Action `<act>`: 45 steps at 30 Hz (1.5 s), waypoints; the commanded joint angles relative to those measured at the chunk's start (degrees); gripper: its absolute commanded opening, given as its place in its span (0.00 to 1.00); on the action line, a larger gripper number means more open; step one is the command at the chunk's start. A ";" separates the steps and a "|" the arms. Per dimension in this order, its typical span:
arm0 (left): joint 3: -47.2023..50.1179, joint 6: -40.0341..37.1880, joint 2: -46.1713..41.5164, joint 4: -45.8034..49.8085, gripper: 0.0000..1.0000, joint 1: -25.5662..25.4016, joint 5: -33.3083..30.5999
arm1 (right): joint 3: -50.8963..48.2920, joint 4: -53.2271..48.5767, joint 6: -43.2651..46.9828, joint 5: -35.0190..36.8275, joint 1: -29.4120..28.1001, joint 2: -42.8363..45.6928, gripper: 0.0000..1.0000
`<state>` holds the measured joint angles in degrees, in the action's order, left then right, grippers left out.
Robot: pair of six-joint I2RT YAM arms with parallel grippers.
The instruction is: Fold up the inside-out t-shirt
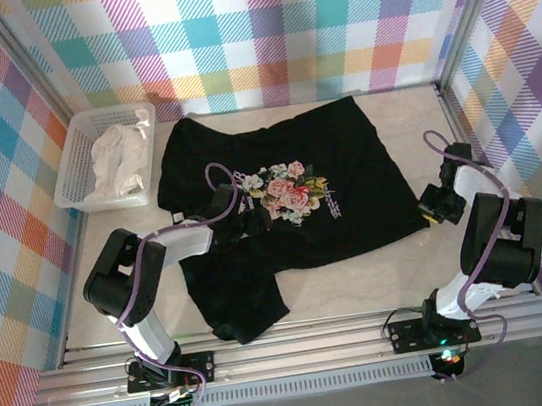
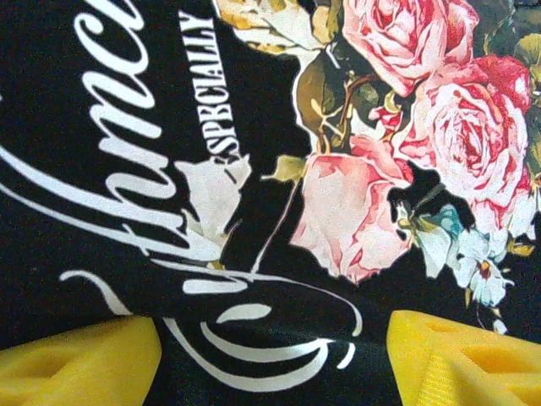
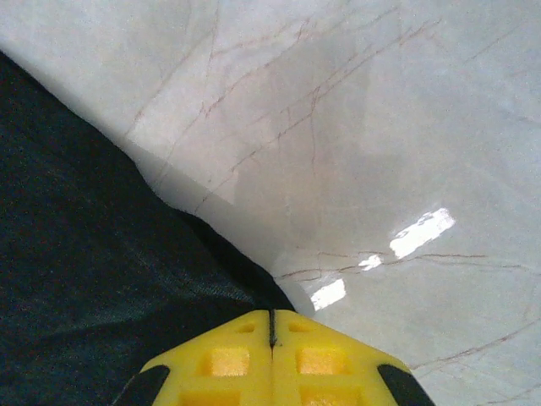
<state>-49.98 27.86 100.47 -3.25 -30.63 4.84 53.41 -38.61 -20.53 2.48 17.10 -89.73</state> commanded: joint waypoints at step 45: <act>3.39 0.71 1.77 9.75 0.74 -0.04 0.74 | -1.08 2.98 -1.26 -3.63 -1.02 -3.57 0.13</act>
<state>-49.28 27.83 99.96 -4.86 -30.68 4.84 51.44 -39.09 -21.91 2.00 16.45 -92.97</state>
